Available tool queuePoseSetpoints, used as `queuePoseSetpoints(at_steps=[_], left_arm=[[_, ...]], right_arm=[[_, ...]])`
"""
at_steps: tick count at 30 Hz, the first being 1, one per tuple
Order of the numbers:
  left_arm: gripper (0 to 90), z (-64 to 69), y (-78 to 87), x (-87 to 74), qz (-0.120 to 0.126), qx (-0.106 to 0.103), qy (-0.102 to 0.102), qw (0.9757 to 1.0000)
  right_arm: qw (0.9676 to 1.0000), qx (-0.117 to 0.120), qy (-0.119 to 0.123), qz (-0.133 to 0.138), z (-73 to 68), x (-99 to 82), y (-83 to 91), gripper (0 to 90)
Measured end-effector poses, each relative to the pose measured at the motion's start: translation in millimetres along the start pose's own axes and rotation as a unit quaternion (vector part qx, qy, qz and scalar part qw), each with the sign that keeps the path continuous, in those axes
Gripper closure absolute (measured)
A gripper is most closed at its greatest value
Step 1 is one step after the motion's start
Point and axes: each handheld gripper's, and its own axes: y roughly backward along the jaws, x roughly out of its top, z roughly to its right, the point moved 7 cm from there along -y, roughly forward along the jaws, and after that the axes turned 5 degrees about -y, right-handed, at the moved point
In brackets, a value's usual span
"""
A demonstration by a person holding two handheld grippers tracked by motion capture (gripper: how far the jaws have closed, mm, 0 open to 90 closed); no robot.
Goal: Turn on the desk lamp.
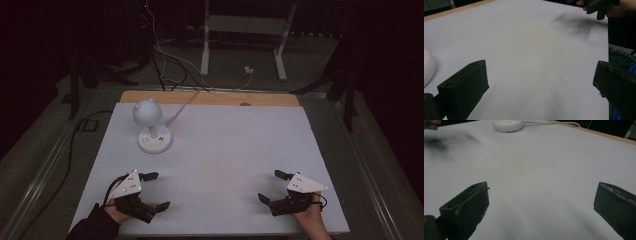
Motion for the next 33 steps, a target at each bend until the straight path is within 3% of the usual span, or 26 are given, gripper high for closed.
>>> queuePoseSetpoints(at_steps=[4, 14, 17, 23, 28, 33], left_arm=[[0.4, 1.5, -0.5, -0.1, -0.001, -0.003, -0.003, 1.0000], [0.4, 5.3, -2.1, -0.9, -0.008, -0.014, -0.010, 0.9998], [0.4, 6.4, -4.4, -3.6, -0.025, -0.015, -0.020, 0.9994], [0.4, 9.8, -4.8, -2.5, -0.024, -0.021, -0.027, 0.9991], [0.4, 13.7, -6.9, -1.1, -0.030, -0.030, -0.037, 0.9984], [0.4, 19.5, -7.6, 4.0, -0.029, -0.039, -0.046, 0.9977]], right_arm=[[1.0000, 0.008, -0.001, -0.003, -1.5, 1.4, -0.6, 0.0], [0.9999, 0.002, 0.016, -0.003, -4.0, 2.4, -1.5, 0.0], [0.9999, 0.003, 0.015, 0.003, -4.1, 4.2, -1.3, 0.0], [0.9997, 0.001, 0.026, -0.003, -7.6, 2.4, -2.6, 0.0], [0.9995, 0.015, 0.028, -0.009, -10.3, 5.5, -3.0, 0.0], [0.9994, 0.012, 0.031, 0.004, -10.7, 9.9, -0.5, 0.0]])
